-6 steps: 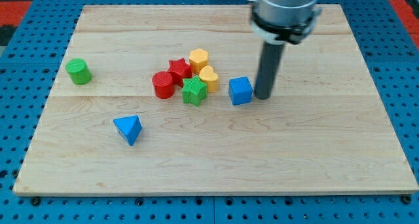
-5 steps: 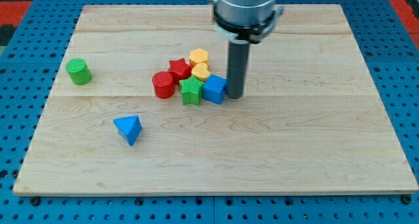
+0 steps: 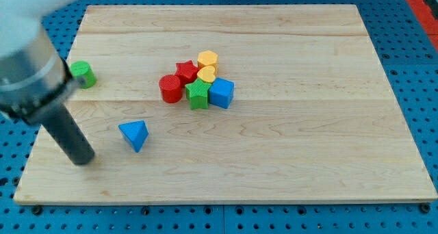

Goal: Move the blue triangle towards center

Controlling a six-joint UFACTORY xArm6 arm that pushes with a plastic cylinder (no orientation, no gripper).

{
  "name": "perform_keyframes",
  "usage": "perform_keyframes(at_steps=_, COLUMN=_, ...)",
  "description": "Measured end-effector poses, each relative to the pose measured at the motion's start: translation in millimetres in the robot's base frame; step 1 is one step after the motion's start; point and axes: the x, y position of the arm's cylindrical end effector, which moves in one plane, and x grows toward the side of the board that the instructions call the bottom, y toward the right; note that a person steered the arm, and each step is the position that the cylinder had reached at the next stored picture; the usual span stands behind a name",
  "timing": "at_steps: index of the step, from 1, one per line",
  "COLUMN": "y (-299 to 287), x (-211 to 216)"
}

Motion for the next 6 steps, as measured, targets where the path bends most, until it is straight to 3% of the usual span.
perform_keyframes(at_steps=1, y=75.4, x=-37.4)
perform_keyframes(at_steps=2, y=178.8, x=-28.6)
perform_keyframes(at_steps=3, y=128.0, x=12.9)
perform_keyframes(at_steps=4, y=149.4, x=47.6)
perform_keyframes(at_steps=5, y=186.1, x=34.5)
perform_keyframes(at_steps=6, y=225.8, x=-27.4)
